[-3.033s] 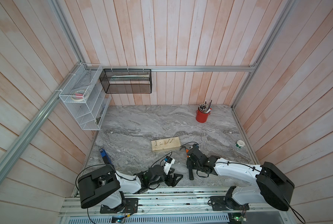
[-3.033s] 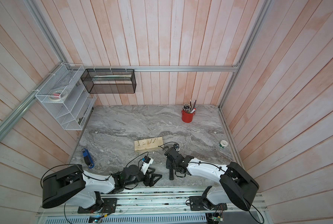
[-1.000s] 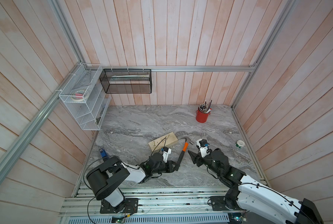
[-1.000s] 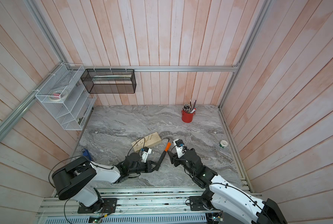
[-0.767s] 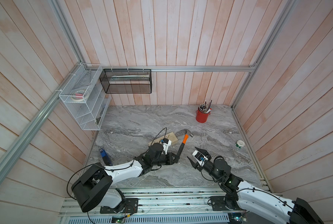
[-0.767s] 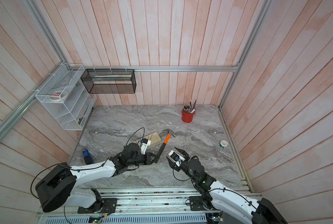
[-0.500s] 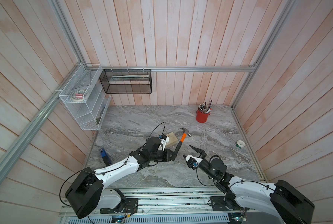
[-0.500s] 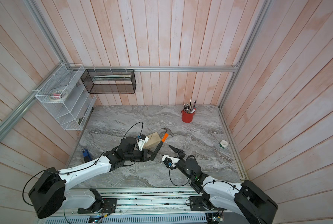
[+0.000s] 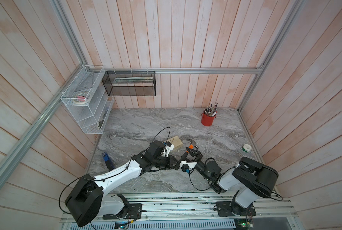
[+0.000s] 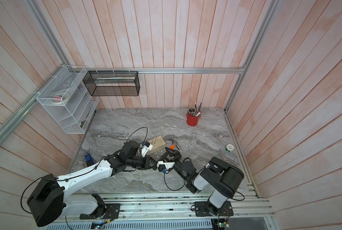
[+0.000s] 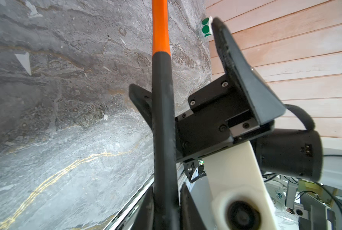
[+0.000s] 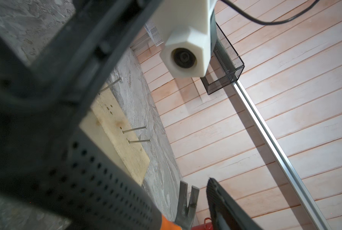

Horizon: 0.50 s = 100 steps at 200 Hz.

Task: Use a claw hammer to pull out a nail
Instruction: Pick up the hammer at the center of the board.

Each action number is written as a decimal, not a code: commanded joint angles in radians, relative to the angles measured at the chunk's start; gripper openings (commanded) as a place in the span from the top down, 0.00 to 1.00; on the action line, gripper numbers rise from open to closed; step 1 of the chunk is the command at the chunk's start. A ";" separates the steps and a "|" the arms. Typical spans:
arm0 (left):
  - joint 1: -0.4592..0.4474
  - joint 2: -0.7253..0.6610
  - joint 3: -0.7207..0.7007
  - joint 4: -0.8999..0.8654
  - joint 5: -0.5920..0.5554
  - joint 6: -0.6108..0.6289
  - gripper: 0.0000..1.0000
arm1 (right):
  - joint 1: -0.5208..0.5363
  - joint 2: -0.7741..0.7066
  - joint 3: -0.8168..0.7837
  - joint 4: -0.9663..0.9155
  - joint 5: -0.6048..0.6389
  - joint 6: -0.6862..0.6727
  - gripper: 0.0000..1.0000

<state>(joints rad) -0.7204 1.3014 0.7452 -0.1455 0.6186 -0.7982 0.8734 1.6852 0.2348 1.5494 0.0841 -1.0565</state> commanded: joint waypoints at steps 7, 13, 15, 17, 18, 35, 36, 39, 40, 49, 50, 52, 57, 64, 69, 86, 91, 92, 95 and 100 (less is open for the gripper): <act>0.014 -0.047 0.043 0.154 0.067 0.000 1.00 | 0.023 0.072 0.037 0.162 -0.003 -0.038 0.45; 0.020 -0.051 0.039 0.161 0.070 -0.007 1.00 | 0.025 0.082 0.041 0.173 -0.008 -0.031 0.53; 0.023 -0.053 0.038 0.164 0.071 -0.009 1.00 | 0.025 0.084 0.041 0.177 -0.010 -0.029 0.57; 0.025 -0.055 0.035 0.167 0.072 -0.012 1.00 | 0.026 0.087 0.041 0.181 -0.013 -0.025 0.59; 0.026 -0.055 0.035 0.168 0.072 -0.013 1.00 | 0.027 0.088 0.041 0.182 -0.012 -0.024 0.61; 0.045 -0.069 0.018 0.197 0.079 -0.037 1.00 | 0.029 0.099 0.041 0.189 -0.019 -0.001 0.74; 0.045 -0.070 0.018 0.197 0.079 -0.037 1.00 | 0.029 0.099 0.042 0.187 -0.019 0.000 0.74; 0.049 -0.072 0.015 0.200 0.080 -0.041 1.00 | 0.030 0.100 0.043 0.184 -0.020 0.002 0.76; 0.050 -0.073 0.015 0.202 0.081 -0.042 1.00 | 0.030 0.100 0.043 0.183 -0.019 0.002 0.76; 0.057 -0.082 0.008 0.216 0.081 -0.052 0.92 | 0.031 0.099 0.040 0.180 -0.022 0.020 0.81; 0.058 -0.082 0.007 0.218 0.081 -0.053 0.91 | 0.031 0.099 0.040 0.181 -0.022 0.023 0.82; 0.061 -0.082 0.006 0.220 0.081 -0.055 0.88 | 0.030 0.099 0.039 0.182 -0.026 0.027 0.83; 0.064 -0.086 0.003 0.227 0.083 -0.059 0.83 | 0.030 0.099 0.035 0.180 -0.030 0.036 0.85; 0.070 -0.092 -0.001 0.238 0.087 -0.063 0.82 | 0.030 0.096 0.033 0.174 -0.039 0.046 0.90; 0.074 -0.096 -0.003 0.252 0.088 -0.065 0.80 | 0.031 0.093 0.032 0.165 -0.044 0.055 0.92; 0.086 -0.113 -0.011 0.290 0.092 -0.075 0.59 | 0.031 0.077 0.022 0.158 -0.054 0.095 1.00; 0.092 -0.121 -0.015 0.303 0.092 -0.081 0.56 | 0.031 0.071 0.017 0.157 -0.055 0.107 1.00; 0.093 -0.122 -0.015 0.306 0.092 -0.082 0.55 | 0.031 0.069 0.017 0.158 -0.054 0.109 1.00; 0.098 -0.127 -0.016 0.314 0.092 -0.083 0.54 | 0.031 0.064 0.015 0.156 -0.054 0.117 1.00; 0.107 -0.134 -0.020 0.330 0.094 -0.089 0.52 | 0.030 0.053 0.011 0.154 -0.054 0.133 1.00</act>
<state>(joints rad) -0.6388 1.2312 0.7265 -0.0193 0.6815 -0.9035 0.8959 1.7744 0.2600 1.6154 0.0635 -1.0161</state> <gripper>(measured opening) 0.434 0.237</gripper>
